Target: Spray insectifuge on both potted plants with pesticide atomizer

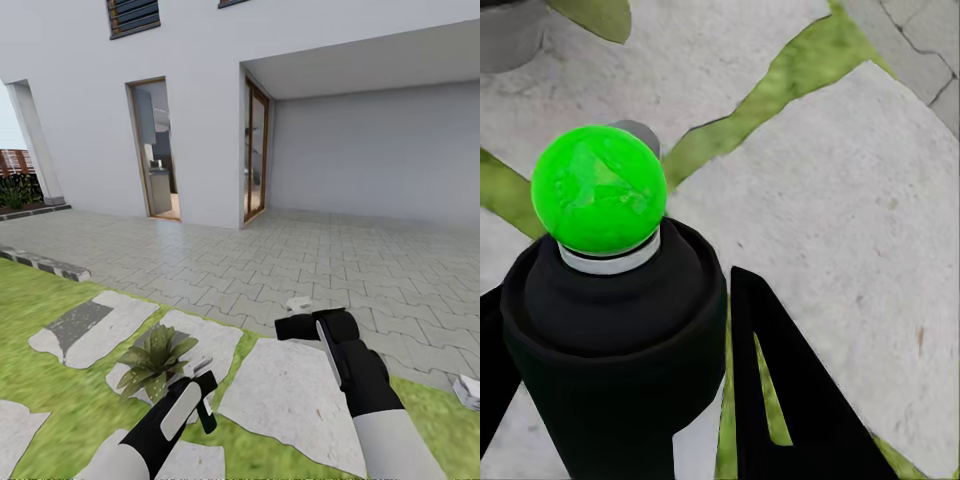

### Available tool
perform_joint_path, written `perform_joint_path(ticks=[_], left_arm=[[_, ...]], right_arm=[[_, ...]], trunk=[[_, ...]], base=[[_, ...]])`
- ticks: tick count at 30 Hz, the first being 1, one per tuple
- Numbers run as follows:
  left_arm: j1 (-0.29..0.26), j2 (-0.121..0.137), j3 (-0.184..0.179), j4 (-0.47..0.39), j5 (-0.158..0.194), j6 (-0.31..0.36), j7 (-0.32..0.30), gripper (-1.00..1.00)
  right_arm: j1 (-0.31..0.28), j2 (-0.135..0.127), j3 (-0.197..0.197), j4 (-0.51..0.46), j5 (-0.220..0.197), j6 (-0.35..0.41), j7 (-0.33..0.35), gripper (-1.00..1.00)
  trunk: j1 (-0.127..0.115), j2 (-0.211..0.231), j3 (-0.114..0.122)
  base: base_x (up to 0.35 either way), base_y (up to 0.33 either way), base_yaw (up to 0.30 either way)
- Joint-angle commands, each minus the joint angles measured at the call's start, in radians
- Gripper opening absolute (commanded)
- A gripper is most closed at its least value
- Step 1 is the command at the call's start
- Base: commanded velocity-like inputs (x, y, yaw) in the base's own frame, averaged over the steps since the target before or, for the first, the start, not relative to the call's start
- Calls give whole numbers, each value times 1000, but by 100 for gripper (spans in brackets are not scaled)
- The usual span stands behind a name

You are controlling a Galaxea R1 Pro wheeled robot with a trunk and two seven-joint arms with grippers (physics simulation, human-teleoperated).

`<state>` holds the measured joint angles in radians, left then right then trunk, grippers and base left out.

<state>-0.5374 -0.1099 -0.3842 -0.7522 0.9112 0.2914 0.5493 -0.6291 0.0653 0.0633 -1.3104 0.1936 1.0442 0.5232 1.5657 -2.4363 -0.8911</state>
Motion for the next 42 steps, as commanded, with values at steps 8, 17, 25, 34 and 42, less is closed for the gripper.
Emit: perform_joint_path(ticks=[8, 17, 25, 34, 42], left_arm=[[0, -1, -1, -1, -69, -1, 8, -100], [-2, 2, 38, 49, -65, 6, 9, -100], [-151, -6, 138, 294, -57, 15, 4, -100], [-119, 6, 195, -96, -54, 84, 416, -100], [-115, -2, 197, -248, -55, 127, 668, -100]], right_arm=[[-3, 1, 3, -18, 9, 3, 10, -100], [-1, 0, 2, -57, 9, 3, 11, -100], [0, -2, -3, -114, 9, 3, 11, -100], [0, -5, -6, -139, 10, 3, 11, -100], [0, -5, -8, -140, 10, 3, 11, -100]], trunk=[[0, -1, -14], [0, -1, -24], [0, -1, -25], [0, -1, -25], [0, -1, -25]], base=[[97, -1, 0], [206, 0, 0], [8, 0, 0], [0, 0, 0], [0, 0, 0]])
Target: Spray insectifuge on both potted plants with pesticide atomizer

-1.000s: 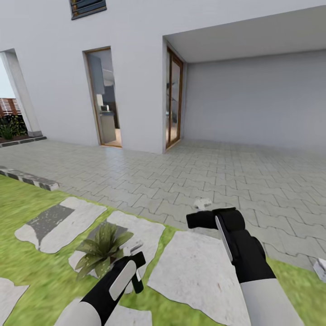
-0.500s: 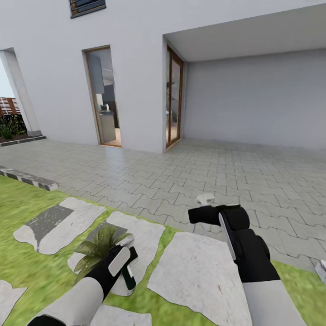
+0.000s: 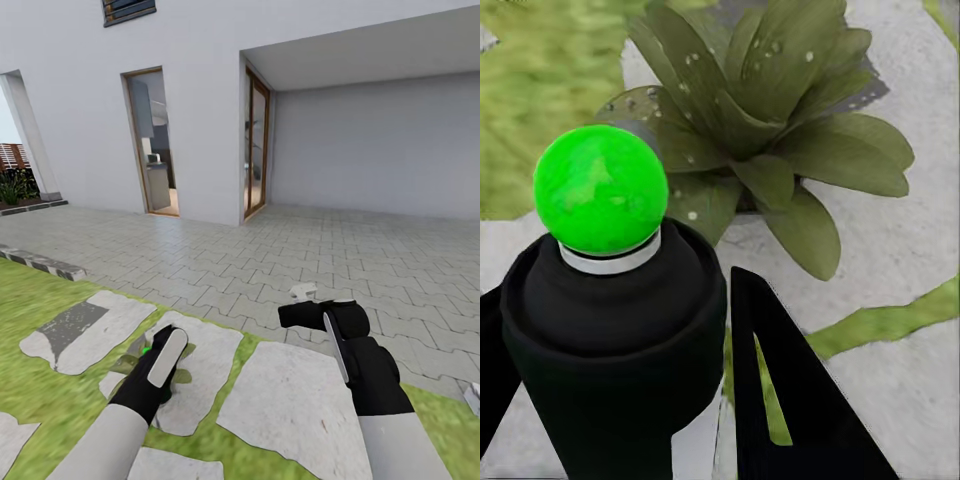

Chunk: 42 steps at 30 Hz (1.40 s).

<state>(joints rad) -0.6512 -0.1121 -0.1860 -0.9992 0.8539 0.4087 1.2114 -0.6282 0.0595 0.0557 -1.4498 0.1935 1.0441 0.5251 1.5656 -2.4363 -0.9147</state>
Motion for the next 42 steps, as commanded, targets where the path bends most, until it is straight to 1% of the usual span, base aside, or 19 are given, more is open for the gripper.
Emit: perform_joint_path(ticks=[1, 3, 4, 7, 11, 17, 20, 22, 23, 24, 26, 29, 31, 33, 35, 37, 38, 40, 42], left_arm=[[-2, -1, 0, 3, 3, 9, 11, -100], [-7, -2, 2, 35, 5, 3, -8, -100], [-13, -2, 4, 68, 7, -3, -40, -100], [-78, -12, 5, 294, 9, -63, -234, -100], [-145, -32, -1, 511, 8, -89, -402, -100], [-163, -60, -8, 603, 8, -86, -540, -100], [-163, -62, -8, 665, 8, -84, -640, -100], [-161, -62, -9, 707, 9, -77, -735, -100], [-161, -62, -9, 714, 9, -72, -750, -100], [-158, -62, -9, 753, 9, -42, -812, -100], [-155, -62, -14, 777, 7, -31, -830, -100], [-152, -62, -83, 782, 4, -32, -835, -100], [-150, -62, -108, 778, 2, -38, -827, -100], [-139, -62, -124, 768, 0, -64, -788, -100], [-118, -62, -130, 712, 0, -109, -688, -100], [-85, -62, -135, 627, 0, -127, -590, -100], [-58, -62, -146, 557, -1, -132, -523, -100], [-11, -62, -189, 430, -2, -136, -383, -100], [12, -60, -226, 350, -1, -139, -236, -100]], right_arm=[[-1, 0, 0, -4, 11, 3, 9, -100], [-1, 0, 0, -15, 10, 3, 9, -100], [0, 0, 1, -23, 10, 3, 9, -100], [1, 0, 1, -43, 11, 3, 9, -100], [2, 0, 1, -59, 11, 3, 9, -100], [2, 0, 1, -63, 12, 3, 9, -100], [2, 0, 1, -63, 12, 3, 9, -100], [1, 0, 1, -63, 13, 3, 9, -100], [2, 0, 1, -63, 13, 3, 9, -100], [1, 0, 1, -63, 13, 3, 9, -100], [1, 0, 1, -63, 14, 3, 9, -100], [1, 0, 1, -62, 15, 3, 9, -100], [1, 0, 2, -62, 15, 3, 9, -100], [1, 0, 2, -61, 15, 3, 9, -100], [1, 0, 2, -61, 15, 3, 9, -100], [1, 0, 2, -61, 16, 3, 9, -100], [1, 0, 2, -61, 16, 3, 8, -100], [1, 0, 3, -61, 16, 3, 9, -100], [1, 0, 3, -61, 16, 3, 9, -100]], trunk=[[0, 0, -1], [0, 0, -1], [0, 0, -1], [0, 0, -1], [0, 0, -1], [0, 0, -1], [0, 0, -1], [0, 0, -1], [0, 0, -1], [0, 0, -1], [0, 0, -1], [0, 0, -1], [0, 0, -1], [0, 0, -1], [0, 0, -1], [0, 0, -1], [0, 0, -1], [0, 0, -1], [0, 0, -1]], base=[[0, 0, 0], [0, 0, 0], [0, 0, 0], [0, 0, 0], [0, 0, 0], [0, 0, 0], [0, 0, 0], [0, 0, 0], [0, 0, 0], [0, 0, 0], [0, 0, 0], [0, 0, 0], [0, 0, 0], [0, 0, 0], [0, 0, 0], [0, 0, 0], [0, 0, 0], [0, 0, 0], [0, 0, 0]])
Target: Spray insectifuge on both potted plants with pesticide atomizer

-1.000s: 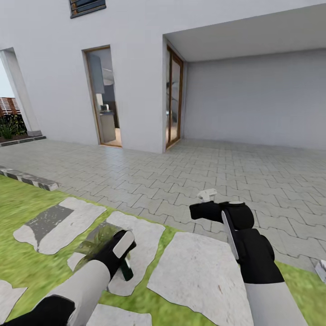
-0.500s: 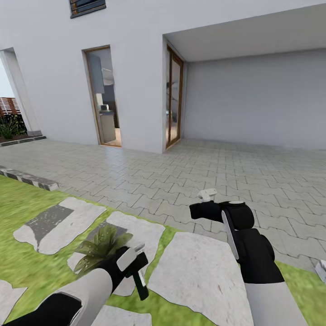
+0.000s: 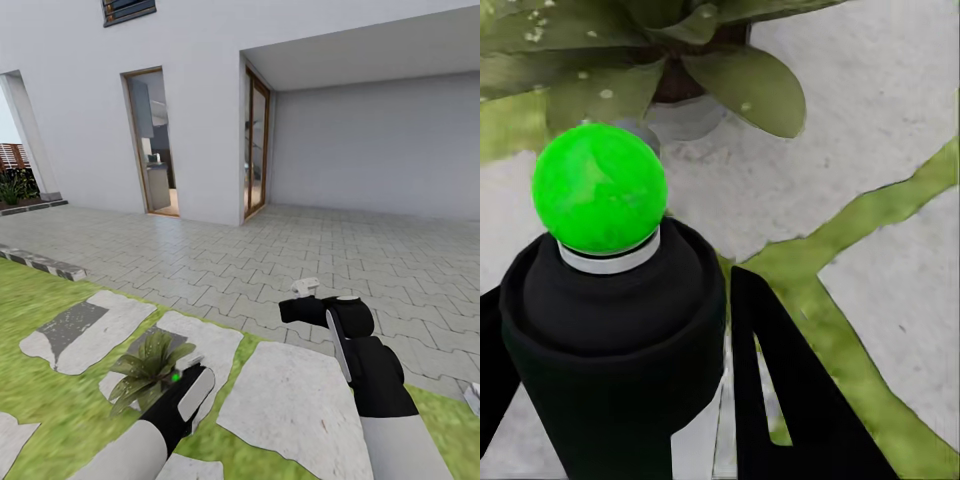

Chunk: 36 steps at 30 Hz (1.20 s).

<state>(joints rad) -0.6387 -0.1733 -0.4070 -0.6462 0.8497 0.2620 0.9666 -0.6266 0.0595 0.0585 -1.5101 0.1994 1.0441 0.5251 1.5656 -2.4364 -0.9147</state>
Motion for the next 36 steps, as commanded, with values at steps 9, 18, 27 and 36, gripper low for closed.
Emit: perform_joint_path(ticks=[9, 18, 27, 36], left_arm=[[16, -1, -118, -80, 10, -41, 184, -100], [22, -1, -191, -76, 19, -86, -38, -100], [22, 12, -184, -25, 206, -111, -209, -100], [25, 18, -182, -15, 214, -122, -204, -100]], right_arm=[[-1, 1, 0, -1, 12, 3, 9, -100], [0, 2, 2, -1, 14, 3, 8, -100], [10, 2, 3, 1, 16, 3, 8, -100], [30, 2, 9, -14, 15, 3, 9, -100]], trunk=[[0, 0, -1], [0, 0, -1], [0, 0, -1], [0, 0, -1]], base=[[0, -16, 0], [0, -299, 0], [102, -315, 0], [253, -236, 0]])
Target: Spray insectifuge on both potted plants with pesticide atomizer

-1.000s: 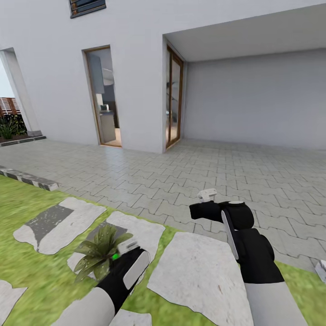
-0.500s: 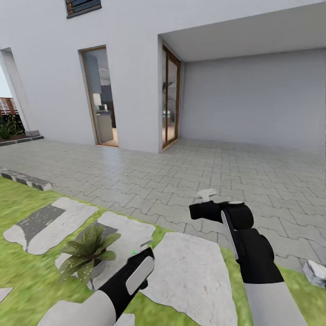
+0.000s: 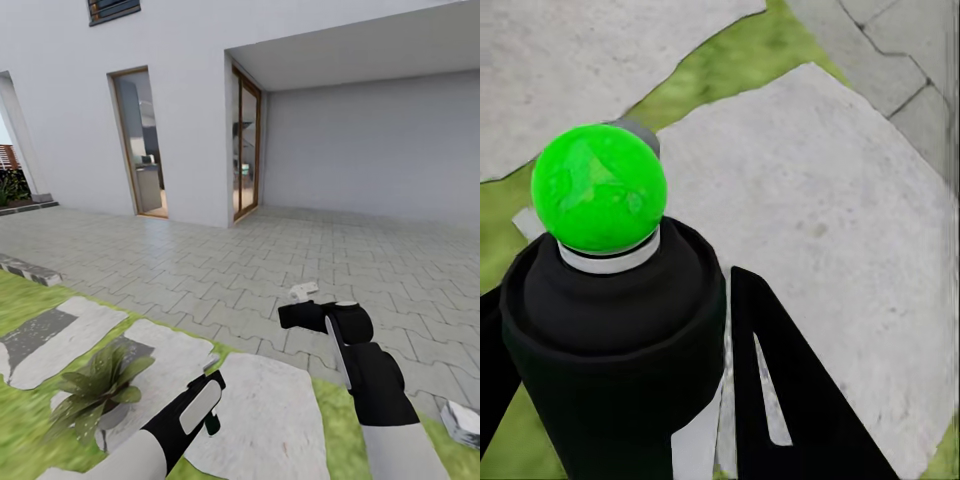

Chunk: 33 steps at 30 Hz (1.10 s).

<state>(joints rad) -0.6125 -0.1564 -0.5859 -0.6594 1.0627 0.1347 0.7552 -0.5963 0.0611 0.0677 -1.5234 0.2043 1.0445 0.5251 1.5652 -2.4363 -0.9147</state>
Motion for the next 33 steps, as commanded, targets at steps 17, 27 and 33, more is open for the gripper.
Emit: perform_joint_path(ticks=[17, 27, 33], left_arm=[[25, 17, 20, -10, 7, -43, 102, -100], [46, 18, 119, -15, 4, -131, 344, -100], [11, 44, 118, -56, -5, -126, 351, -100]], right_arm=[[4, 0, 0, -6, 12, 3, 9, -100], [4, 1, 0, -5, 12, 3, 9, -100], [11, 0, 0, -8, 12, 3, 9, -100]], trunk=[[0, 0, -1], [0, 0, -1], [0, 0, -1]], base=[[250, -256, 238], [52, -81, 293], [1, -2, 141]])
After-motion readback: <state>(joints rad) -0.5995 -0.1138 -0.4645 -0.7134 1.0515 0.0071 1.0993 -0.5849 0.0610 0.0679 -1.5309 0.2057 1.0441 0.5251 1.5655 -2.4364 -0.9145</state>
